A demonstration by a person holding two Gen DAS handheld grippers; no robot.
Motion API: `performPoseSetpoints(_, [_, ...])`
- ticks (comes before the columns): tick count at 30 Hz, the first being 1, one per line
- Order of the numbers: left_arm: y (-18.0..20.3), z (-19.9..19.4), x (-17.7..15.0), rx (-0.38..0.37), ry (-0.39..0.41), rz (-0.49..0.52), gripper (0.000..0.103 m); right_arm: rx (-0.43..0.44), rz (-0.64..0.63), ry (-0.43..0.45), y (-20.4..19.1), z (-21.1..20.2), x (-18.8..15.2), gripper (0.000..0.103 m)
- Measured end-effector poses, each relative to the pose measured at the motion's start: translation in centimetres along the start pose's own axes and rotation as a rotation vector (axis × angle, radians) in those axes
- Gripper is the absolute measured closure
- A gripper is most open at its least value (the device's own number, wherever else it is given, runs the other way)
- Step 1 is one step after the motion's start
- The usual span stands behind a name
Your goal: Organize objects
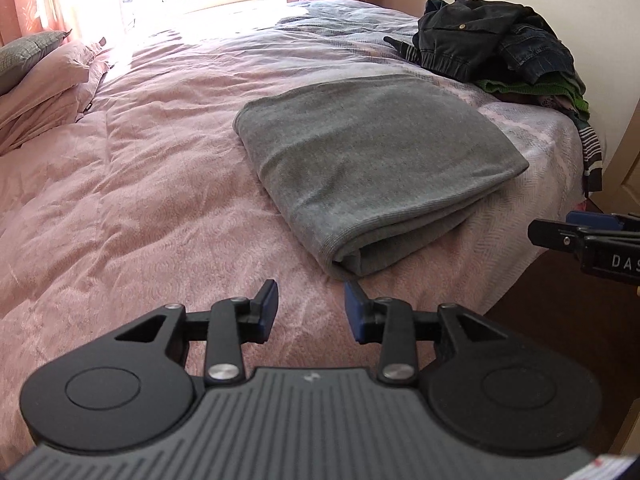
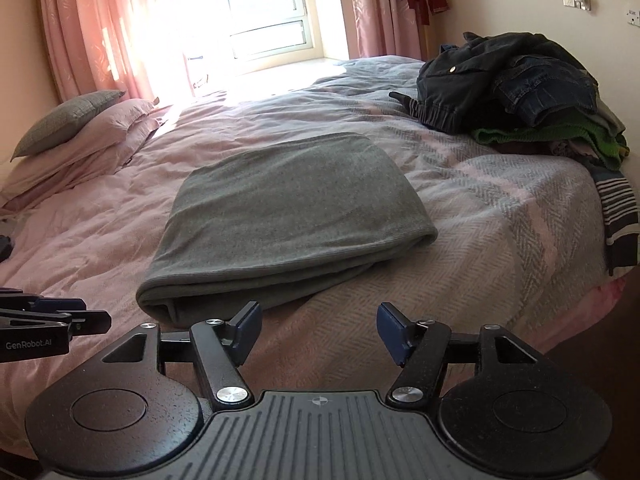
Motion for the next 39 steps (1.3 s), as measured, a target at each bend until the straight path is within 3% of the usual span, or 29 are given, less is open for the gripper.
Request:
performPoseSetpoints(9, [0.3, -2.2, -0.8, -0.009, 0.046, 0.010, 0.071, -0.006, 0.019, 0.033, -0.2, -2.4, -1.0, 0.042])
performPoseSetpoints(13, [-1.0, -2.5, -1.3, -0.017, 0.064, -0.012, 0.071, 0.017, 0.098, 0.082, 0.2, -3.1, -1.5, 0.042])
performPoseSetpoints(16, [-3.0, -1.7, -1.7, -0.018, 0.062, -0.055, 0.071, 0.090, 0.208, 0.096, 0.2, -2.3, -2.0, 0.043])
performPoseSetpoints(20, [-6.2, -0.4, -2.2, -0.002, 0.053, -0.111, 0.071, 0.207, 0.324, 0.047, -0.9, 0.7, -2.4, 0.063])
performPoseSetpoints(26, [-11.1, 1.3, -3.0, 0.034, 0.029, -0.202, 0.071, 0.403, 0.486, 0.018, -3.3, 5.5, -2.3, 0.065])
performPoseSetpoints(33, [-14.5, 2.0, -3.6, 0.057, 0.023, -0.258, 0.071, 0.540, 0.792, -0.011, -2.9, 10.3, -1.8, 0.066])
performPoseSetpoints(34, [-14.8, 2.0, -3.7, 0.056, 0.022, -0.262, 0.071, 0.565, 0.782, -0.006, -3.1, 10.5, -1.6, 0.096])
performPoseSetpoints(35, [-14.9, 2.1, -3.7, 0.055, 0.022, -0.264, 0.072, 0.572, 0.723, 0.009, -3.6, 10.3, -1.3, 0.100])
performPoseSetpoints(37, [-15.0, 2.2, -3.8, 0.050, 0.021, -0.264, 0.072, 0.490, 0.504, 0.057, -4.8, 8.8, -0.4, 0.101])
performPoseSetpoints(39, [-15.1, 2.2, -3.9, 0.047, 0.022, -0.266, 0.072, 0.420, 0.421, 0.029, -4.2, 9.0, -0.4, 0.101])
Point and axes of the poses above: each gripper's, at about its wrist camera, not at the fingertips, and z roughly the way its jaws point, y to its right, x to its top, the point moved 2 cm from there along z, roughly the way its jaws point, and after that the axes turned 6 degrees about -y, right-handed, at the moved point
